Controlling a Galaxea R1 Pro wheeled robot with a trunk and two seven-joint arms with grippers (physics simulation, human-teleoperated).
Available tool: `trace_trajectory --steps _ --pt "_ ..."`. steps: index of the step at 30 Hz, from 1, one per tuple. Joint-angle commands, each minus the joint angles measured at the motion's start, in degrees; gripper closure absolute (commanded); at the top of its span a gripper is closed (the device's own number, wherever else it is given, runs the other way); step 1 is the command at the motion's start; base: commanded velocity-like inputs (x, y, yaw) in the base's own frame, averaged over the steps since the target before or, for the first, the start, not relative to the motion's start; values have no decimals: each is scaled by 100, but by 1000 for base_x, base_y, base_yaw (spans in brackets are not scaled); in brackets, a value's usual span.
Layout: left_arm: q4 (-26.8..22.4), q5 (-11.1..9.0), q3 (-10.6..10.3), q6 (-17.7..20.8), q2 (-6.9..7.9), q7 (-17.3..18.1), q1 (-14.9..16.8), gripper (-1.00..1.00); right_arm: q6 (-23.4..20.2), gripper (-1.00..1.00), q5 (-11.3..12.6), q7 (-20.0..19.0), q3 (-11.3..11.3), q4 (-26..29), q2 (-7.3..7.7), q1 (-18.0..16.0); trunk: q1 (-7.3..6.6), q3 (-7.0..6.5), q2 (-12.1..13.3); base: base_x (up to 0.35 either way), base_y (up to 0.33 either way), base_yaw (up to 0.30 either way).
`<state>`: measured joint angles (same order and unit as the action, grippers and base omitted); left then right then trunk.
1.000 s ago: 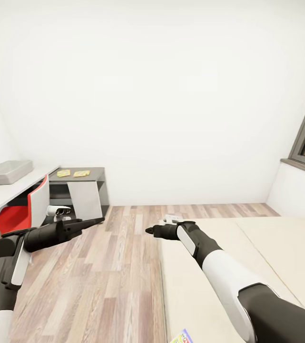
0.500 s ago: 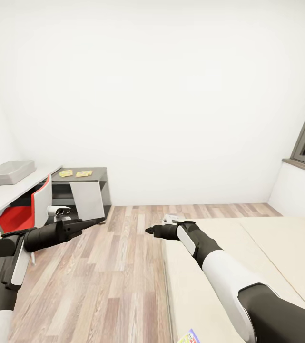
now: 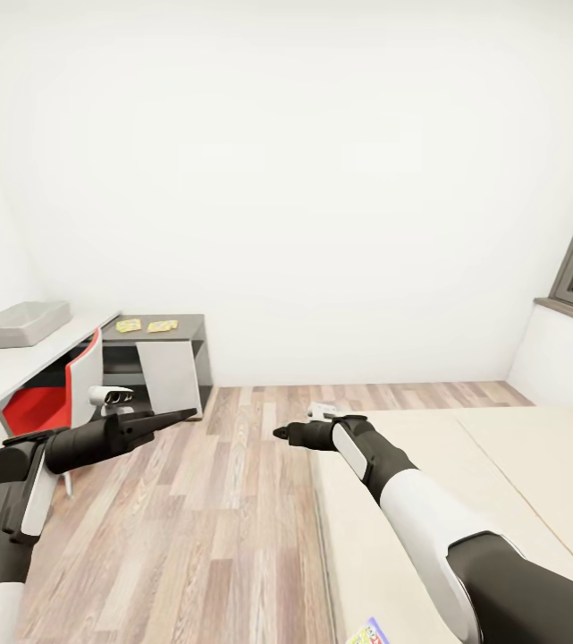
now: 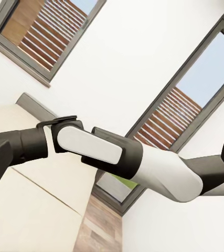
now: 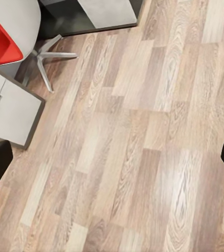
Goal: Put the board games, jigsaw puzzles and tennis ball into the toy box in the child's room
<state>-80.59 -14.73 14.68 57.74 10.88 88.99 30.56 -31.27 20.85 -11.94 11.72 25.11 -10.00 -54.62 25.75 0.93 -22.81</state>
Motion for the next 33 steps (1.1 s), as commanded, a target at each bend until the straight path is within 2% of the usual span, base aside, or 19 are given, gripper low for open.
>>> trace_trajectory --steps 1,11,33 --pt "0 3 0 61 2 22 3 -100 -20 -100 -11 -10 6 3 0 -4 3 10 -11 0 99 0" --pt "0 3 0 60 2 22 3 -100 117 -100 -11 -10 6 3 0 -4 3 10 -11 0 99 0" --pt "0 3 0 62 2 22 3 -100 130 -100 -11 -1 9 3 0 -4 3 10 -11 0 100 0"
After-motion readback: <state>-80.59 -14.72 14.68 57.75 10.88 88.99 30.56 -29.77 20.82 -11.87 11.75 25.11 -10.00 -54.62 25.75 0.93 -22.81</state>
